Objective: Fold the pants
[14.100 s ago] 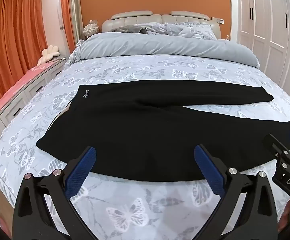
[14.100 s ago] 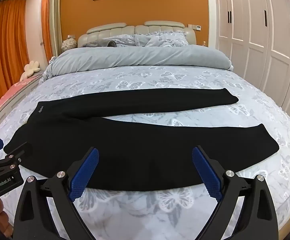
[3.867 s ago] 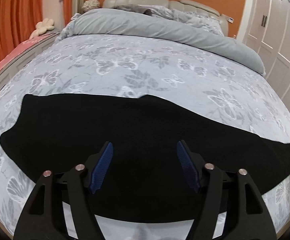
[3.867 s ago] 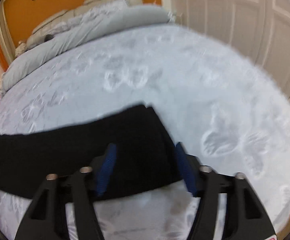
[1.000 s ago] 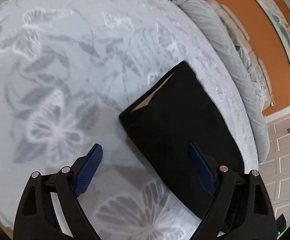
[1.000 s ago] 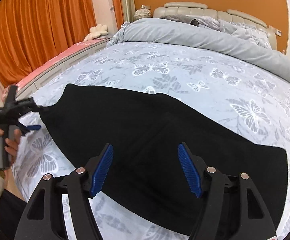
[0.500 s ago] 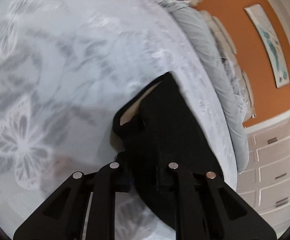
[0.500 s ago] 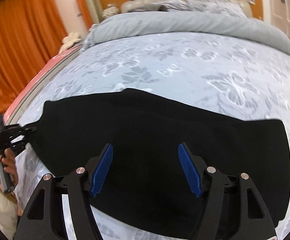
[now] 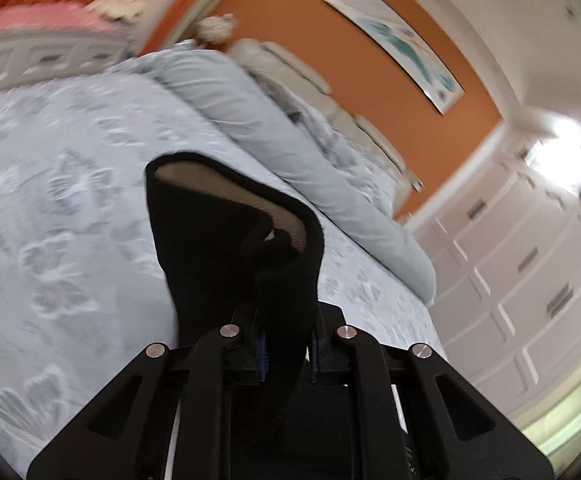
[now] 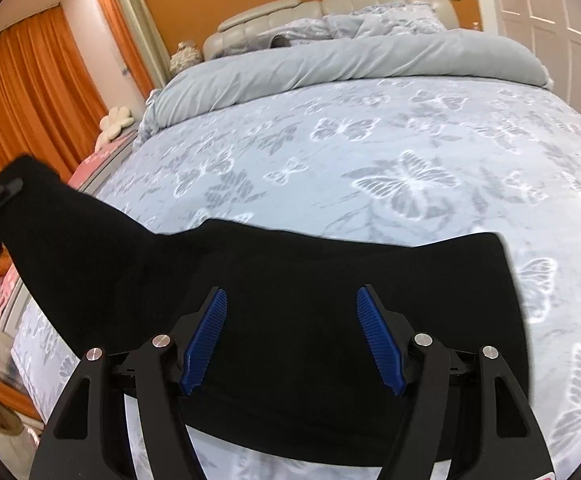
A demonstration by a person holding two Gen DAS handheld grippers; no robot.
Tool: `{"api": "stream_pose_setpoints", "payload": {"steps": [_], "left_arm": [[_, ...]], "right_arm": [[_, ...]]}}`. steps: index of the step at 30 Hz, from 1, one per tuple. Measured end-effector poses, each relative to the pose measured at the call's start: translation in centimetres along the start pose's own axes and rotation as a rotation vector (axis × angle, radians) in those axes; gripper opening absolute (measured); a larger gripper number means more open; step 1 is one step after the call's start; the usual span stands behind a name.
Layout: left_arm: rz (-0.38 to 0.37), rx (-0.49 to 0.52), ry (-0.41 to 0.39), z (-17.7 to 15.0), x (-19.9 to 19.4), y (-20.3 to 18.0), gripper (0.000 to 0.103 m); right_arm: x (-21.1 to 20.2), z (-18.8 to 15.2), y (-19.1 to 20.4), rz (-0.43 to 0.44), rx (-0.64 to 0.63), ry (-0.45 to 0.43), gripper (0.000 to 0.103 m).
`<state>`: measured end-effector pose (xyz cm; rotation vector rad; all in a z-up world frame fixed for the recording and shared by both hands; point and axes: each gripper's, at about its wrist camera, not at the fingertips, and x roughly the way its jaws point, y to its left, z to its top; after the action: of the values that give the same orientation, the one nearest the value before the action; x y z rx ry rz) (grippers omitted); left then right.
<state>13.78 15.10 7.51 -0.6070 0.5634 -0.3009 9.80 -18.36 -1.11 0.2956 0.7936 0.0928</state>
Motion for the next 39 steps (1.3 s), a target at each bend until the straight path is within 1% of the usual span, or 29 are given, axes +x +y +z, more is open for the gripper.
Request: {"api": "stream_pose_setpoints", "payload": {"steps": [3, 6, 10, 14, 16, 18, 19, 21, 22, 23, 24, 25, 26, 27, 28, 29, 30, 31, 32, 33, 35, 36, 37, 38, 39], "left_arm": [[-0.024, 0.093, 0.029, -2.4, 1.3, -4.9, 0.013], [-0.052, 0.161, 0.066, -4.9, 2.5, -8.5, 0.013], [-0.087, 0.254, 0.156, -9.2, 5.6, -13.4, 0.013], [-0.092, 0.323, 0.273, -14.2, 9.3, -16.6, 0.013], [-0.067, 0.382, 0.332, -17.3, 11.3, -18.0, 0.013], [-0.043, 0.427, 0.367, -19.6, 12.6, -18.6, 0.013], [-0.017, 0.462, 0.396, -21.4, 13.5, -18.8, 0.013], [0.022, 0.499, 0.443, -23.9, 14.6, -18.2, 0.014], [0.054, 0.524, 0.478, -25.4, 15.6, -17.7, 0.014], [0.071, 0.539, 0.49, -26.5, 16.1, -17.3, 0.015], [0.073, 0.548, 0.478, -26.9, 16.2, -17.2, 0.016], [0.075, 0.555, 0.442, -27.1, 15.7, -17.3, 0.019], [0.067, 0.54, 0.43, -26.9, 15.1, -17.5, 0.038], [0.021, 0.495, 0.448, -26.4, 14.2, -17.6, 0.05], [-0.009, 0.46, 0.447, -25.8, 13.3, -17.6, 0.067], [-0.023, 0.45, 0.418, -25.1, 12.1, -17.7, 0.076], [-0.025, 0.462, 0.384, -24.7, 11.0, -17.9, 0.08], [-0.016, 0.505, 0.331, -24.1, 9.1, -18.0, 0.089], [-0.005, 0.54, 0.295, -23.7, 7.8, -18.0, 0.09], [0.029, 0.581, 0.247, -23.0, 6.3, -17.4, 0.09], [0.104, 0.612, 0.179, -21.6, 5.1, -16.3, 0.09], [0.154, 0.604, 0.152, -20.3, 4.7, -15.2, 0.09], [0.176, 0.59, 0.151, -19.6, 4.6, -14.5, 0.09], [0.206, 0.557, 0.147, -18.4, 4.5, -13.2, 0.09], [0.239, 0.515, 0.138, -17.3, 4.3, -11.7, 0.09]], "right_arm": [[-1.7, 0.2, -2.1, -0.011, 0.03, -0.021, 0.066], [-3.4, 0.4, -4.5, -0.028, 0.055, -0.039, 0.066], [-5.3, 0.5, -8.0, -0.071, 0.094, -0.065, 0.066], [-7.2, 0.3, -11.9, -0.125, 0.139, -0.085, 0.066], [-7.9, 0.1, -13.4, -0.147, 0.156, -0.09, 0.066], [-8.6, -0.1, -15.1, -0.162, 0.172, -0.092, 0.066], [-8.9, -0.2, -15.9, -0.17, 0.178, -0.09, 0.066], [-9.1, -0.4, -17.1, -0.178, 0.186, -0.081, 0.066], [-9.1, -0.4, -17.7, -0.18, 0.191, -0.077, 0.066], [-9.0, -0.4, -18.2, -0.179, 0.197, -0.072, 0.066], [-8.9, -0.3, -18.4, -0.166, 0.2, -0.065, 0.066], [-8.7, -0.3, -18.4, -0.15, 0.202, -0.057, 0.067], [-8.4, -0.2, -18.2, -0.128, 0.201, -0.045, 0.068], [-8.0, 0.0, -17.8, -0.093, 0.196, -0.028, 0.07], [-7.8, 0.1, -17.3, -0.065, 0.192, -0.023, 0.073], [-7.6, 0.2, -16.7, -0.044, 0.183, -0.019, 0.075], [-7.1, 0.4, -15.7, 0.0, 0.159, -0.005, 0.08], [-6.8, 0.4, -14.9, 0.02, 0.15, 0.004, 0.081], [-6.3, 0.3, -14.2, 0.042, 0.14, 0.019, 0.081], [-5.5, 0.2, -13.5, 0.065, 0.13, 0.047, 0.081], [-3.3, -0.3, -12.5, 0.071, 0.122, 0.113, 0.081], [-2.6, -0.5, -12.3, 0.072, 0.122, 0.135, 0.081], [-1.5, -0.8, -12.0, 0.071, 0.125, 0.164, 0.081], [-0.6, -1.0, -11.7, 0.074, 0.125, 0.183, 0.081], [-0.2, -1.2, -11.3, 0.076, 0.119, 0.181, 0.081]]}}
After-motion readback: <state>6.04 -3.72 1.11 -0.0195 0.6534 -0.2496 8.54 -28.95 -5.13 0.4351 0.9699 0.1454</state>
